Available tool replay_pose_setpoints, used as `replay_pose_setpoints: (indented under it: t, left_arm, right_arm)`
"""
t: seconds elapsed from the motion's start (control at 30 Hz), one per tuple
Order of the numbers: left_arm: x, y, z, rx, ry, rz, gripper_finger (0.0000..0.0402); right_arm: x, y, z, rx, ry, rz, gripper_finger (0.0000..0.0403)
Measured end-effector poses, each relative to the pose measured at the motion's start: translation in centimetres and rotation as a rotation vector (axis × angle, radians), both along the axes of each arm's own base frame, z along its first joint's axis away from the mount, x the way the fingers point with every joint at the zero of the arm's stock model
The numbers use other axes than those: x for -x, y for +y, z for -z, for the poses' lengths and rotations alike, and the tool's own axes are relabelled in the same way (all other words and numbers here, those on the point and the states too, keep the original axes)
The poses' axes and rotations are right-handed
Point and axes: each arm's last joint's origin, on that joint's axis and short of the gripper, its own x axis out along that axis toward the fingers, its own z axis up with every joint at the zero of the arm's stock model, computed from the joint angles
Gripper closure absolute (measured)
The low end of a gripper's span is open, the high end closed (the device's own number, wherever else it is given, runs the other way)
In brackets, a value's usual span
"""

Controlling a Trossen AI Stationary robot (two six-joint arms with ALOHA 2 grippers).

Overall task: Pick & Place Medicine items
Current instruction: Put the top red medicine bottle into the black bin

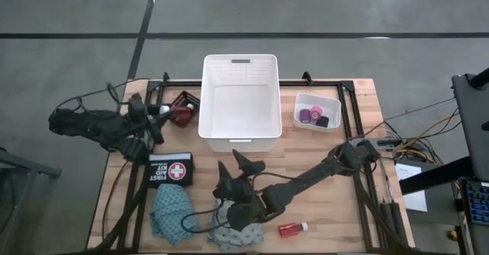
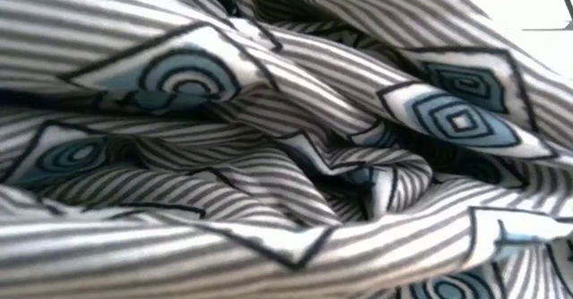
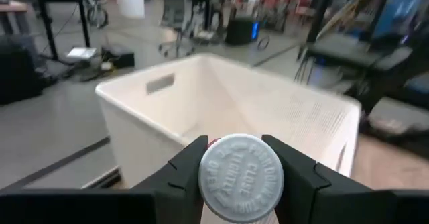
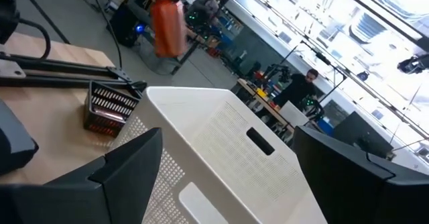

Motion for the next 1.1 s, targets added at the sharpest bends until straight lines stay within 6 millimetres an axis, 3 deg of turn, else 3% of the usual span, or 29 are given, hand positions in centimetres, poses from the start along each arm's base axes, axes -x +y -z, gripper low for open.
replay_pose_setpoints:
  t: [0.27, 0.57, 0.8, 1.1]
  left_arm:
    - [0.6, 0.4, 1.3, 0.038, 0.045, -0.169, 0.0268]
    - [1.0, 0.9, 3.1, -0.041, 0.025, -0.446, 0.0268]
    - [0.0, 0.8, 6.2, -0.074, 0.070, -0.477, 0.0268]
    - [-0.5, 1.7, 6.2, -0.008, 0.069, -0.544, 0.0268]
  right_arm:
    - [0.1, -1.1, -1.5, -0.020, -0.039, 0.018, 0.0071]
    - [-0.6, -3.8, -0.8, -0.003, -0.006, 0.072, 0.0076]
    - [-0.8, -6.1, 0.2, 0.003, 0.020, 0.109, 0.0077]
    - [-1.6, -8.2, 0.2, -0.086, 0.040, 0.033, 0.0078]
